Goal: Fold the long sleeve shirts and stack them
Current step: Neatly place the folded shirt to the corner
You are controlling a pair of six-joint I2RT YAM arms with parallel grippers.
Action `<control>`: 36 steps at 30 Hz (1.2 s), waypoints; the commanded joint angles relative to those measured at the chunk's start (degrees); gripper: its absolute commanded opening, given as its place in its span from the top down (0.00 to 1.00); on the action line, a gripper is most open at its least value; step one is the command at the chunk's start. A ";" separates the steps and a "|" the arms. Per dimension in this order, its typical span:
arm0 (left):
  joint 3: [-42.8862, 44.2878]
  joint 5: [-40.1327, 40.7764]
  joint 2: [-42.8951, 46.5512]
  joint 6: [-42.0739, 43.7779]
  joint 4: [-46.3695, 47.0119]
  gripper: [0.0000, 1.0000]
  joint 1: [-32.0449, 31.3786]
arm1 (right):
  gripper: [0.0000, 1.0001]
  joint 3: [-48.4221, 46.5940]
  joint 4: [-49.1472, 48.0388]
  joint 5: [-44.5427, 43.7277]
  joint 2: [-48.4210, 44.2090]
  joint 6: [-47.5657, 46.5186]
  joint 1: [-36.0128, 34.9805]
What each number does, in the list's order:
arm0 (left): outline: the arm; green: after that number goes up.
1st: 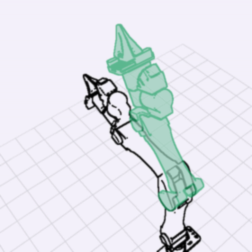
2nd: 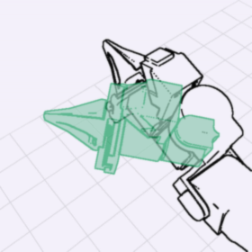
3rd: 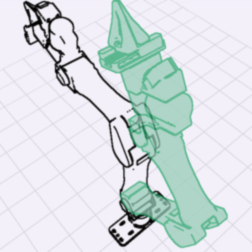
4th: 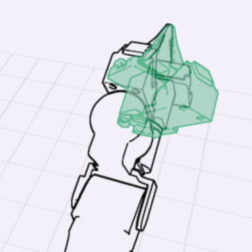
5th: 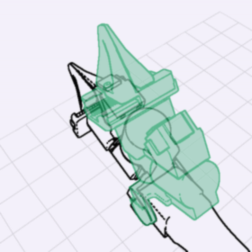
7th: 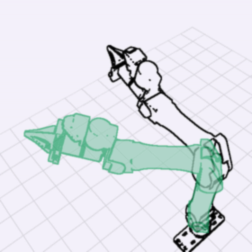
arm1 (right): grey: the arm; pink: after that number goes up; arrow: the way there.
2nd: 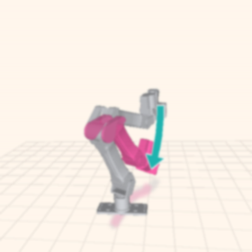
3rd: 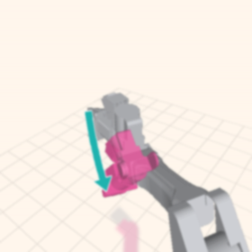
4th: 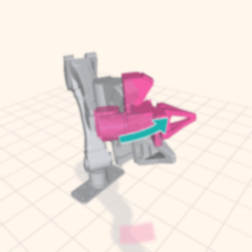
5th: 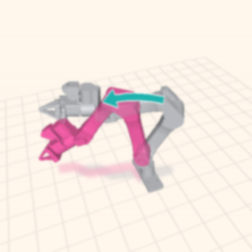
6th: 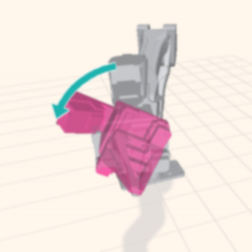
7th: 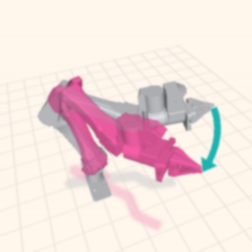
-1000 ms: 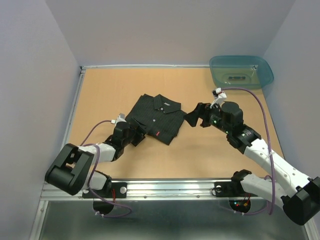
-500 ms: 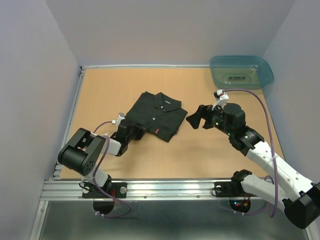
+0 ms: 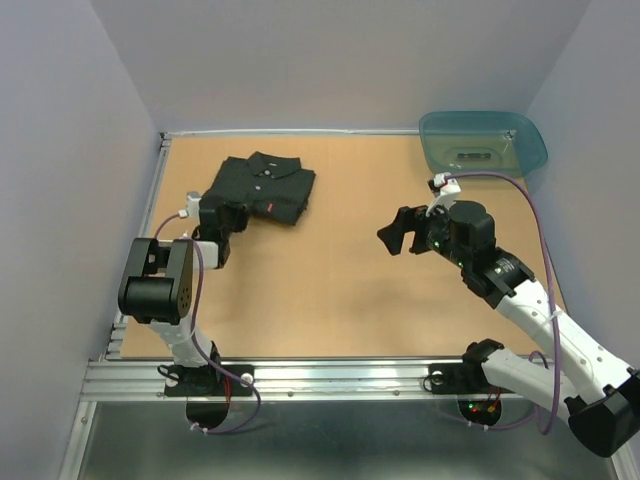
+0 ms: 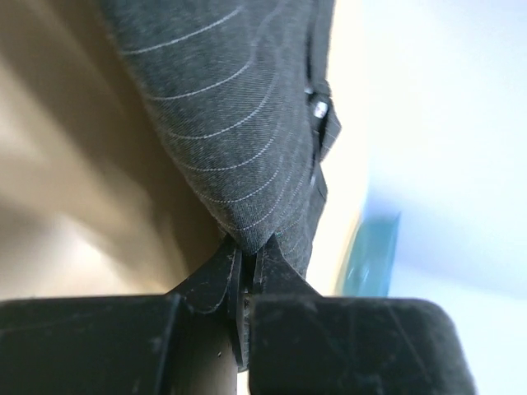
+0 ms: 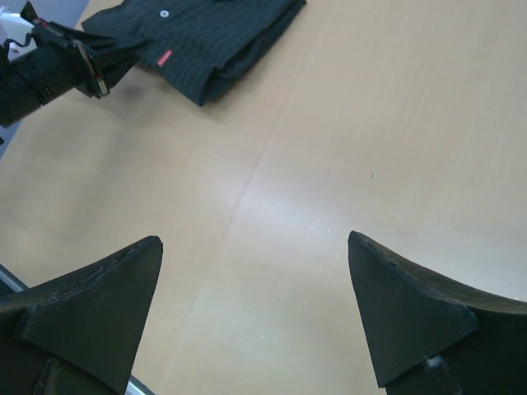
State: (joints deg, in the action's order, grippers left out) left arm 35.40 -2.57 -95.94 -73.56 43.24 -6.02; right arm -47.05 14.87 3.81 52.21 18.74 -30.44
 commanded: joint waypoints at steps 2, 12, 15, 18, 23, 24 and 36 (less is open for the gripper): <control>8.18 -2.17 -3.80 2.01 -0.53 1.00 8.21 | 0.01 -5.86 0.33 -3.02 1.14 -3.71 0.11; 22.59 -7.88 -17.25 8.43 -4.48 1.00 18.84 | 0.00 -7.88 0.86 -5.92 4.39 -5.91 0.11; 26.20 -9.91 -20.33 10.01 -5.88 1.00 20.08 | 0.00 -8.59 0.95 -6.19 5.27 -6.09 0.11; 26.92 -11.32 -22.00 9.05 -5.89 1.00 20.35 | 0.00 -8.94 0.95 -6.45 6.06 -6.17 0.20; 27.53 -12.72 -23.32 8.26 -5.89 0.86 20.43 | 0.00 -9.29 0.95 -6.01 6.42 -5.30 0.11; 27.27 -13.07 -23.15 7.91 -5.89 0.82 20.35 | 0.00 -9.29 0.95 -6.01 6.16 -5.21 0.11; 11.46 -16.77 -4.45 8.78 -7.72 0.17 20.35 | 0.00 -8.85 4.90 -11.89 0.62 -2.31 0.11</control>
State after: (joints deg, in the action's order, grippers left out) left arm 50.94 -17.15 -109.56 -67.13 37.85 14.33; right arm -52.47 17.85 -3.99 55.33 14.83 -30.44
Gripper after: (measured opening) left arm 0.828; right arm 0.998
